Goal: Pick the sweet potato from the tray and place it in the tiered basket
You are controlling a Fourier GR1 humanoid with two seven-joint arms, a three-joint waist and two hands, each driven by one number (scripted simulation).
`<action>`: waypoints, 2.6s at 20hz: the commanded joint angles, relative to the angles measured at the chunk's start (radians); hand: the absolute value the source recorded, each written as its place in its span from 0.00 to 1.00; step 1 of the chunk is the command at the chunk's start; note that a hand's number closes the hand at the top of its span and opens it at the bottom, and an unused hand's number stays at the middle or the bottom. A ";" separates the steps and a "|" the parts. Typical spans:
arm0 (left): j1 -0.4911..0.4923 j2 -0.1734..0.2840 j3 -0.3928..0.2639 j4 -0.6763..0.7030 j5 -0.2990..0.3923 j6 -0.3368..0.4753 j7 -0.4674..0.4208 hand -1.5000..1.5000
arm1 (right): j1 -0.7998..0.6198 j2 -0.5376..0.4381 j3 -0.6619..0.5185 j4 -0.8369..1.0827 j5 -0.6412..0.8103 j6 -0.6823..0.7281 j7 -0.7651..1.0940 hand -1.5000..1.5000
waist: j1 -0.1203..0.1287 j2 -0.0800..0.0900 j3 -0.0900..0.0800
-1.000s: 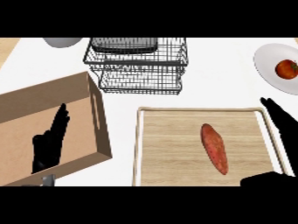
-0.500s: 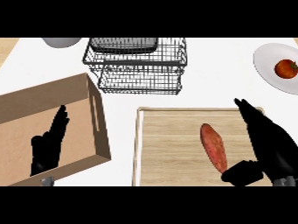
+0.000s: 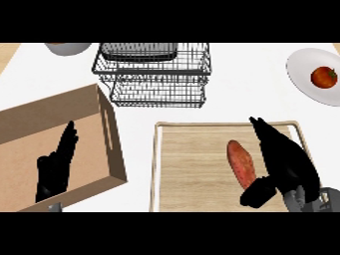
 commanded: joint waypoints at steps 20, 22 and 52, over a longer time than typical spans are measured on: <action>0.030 -0.061 0.018 0.053 -0.013 -0.057 -0.036 0.50 | -0.030 0.148 -0.034 0.231 -0.059 0.127 0.167 0.00 | -0.011 0.008 -0.009; 0.023 -0.054 0.035 0.067 -0.017 -0.058 -0.030 0.50 | -0.001 0.166 -0.022 0.237 -0.026 0.099 0.150 0.00 | -0.014 0.007 -0.009; 0.035 -0.112 0.041 0.010 -0.082 -0.092 0.023 0.50 | -0.130 0.129 -0.054 0.474 0.228 0.101 -0.689 1.00 | -0.006 0.008 -0.007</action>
